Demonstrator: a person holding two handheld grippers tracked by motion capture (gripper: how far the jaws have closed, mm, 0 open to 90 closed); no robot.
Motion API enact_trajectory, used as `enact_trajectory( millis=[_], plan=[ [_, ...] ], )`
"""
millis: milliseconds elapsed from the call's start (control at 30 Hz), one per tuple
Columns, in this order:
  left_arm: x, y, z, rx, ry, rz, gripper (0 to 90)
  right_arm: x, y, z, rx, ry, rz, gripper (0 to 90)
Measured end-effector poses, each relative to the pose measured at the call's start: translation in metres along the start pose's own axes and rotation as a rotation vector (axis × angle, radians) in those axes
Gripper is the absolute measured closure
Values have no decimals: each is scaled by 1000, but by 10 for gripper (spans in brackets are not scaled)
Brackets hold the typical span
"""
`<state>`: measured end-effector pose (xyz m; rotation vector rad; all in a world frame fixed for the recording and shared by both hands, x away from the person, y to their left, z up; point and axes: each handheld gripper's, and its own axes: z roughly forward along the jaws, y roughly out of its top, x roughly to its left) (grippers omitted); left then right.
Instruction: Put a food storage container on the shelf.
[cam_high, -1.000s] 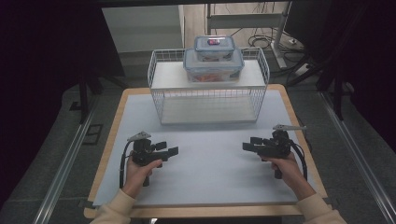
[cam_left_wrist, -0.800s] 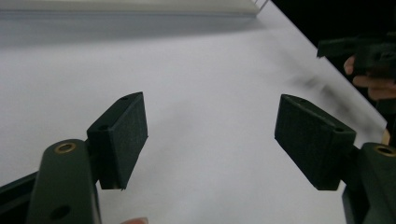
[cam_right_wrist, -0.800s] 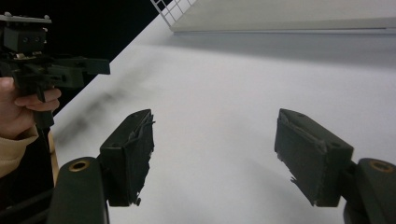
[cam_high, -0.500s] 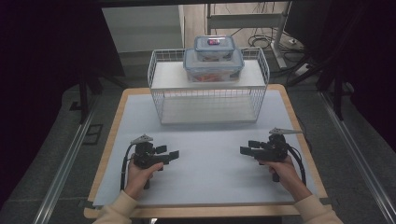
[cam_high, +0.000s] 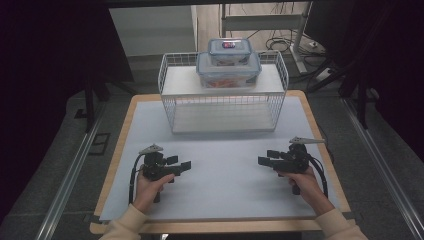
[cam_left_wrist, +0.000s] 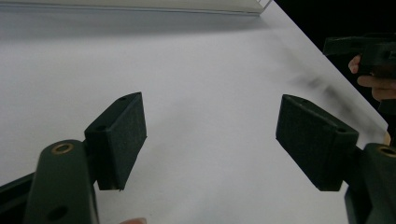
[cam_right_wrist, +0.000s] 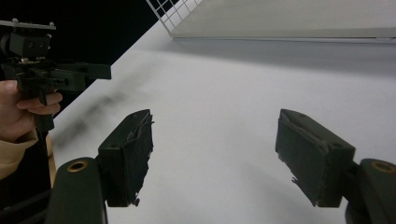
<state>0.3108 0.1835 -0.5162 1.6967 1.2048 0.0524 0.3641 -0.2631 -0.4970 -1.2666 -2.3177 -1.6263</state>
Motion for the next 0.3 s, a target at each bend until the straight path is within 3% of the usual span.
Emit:
enact_trajectory(
  millis=[300],
  plan=[
    [1,0,0,-2,1,-6,240,0,0,0,-3,3,-6,249]
  ],
)
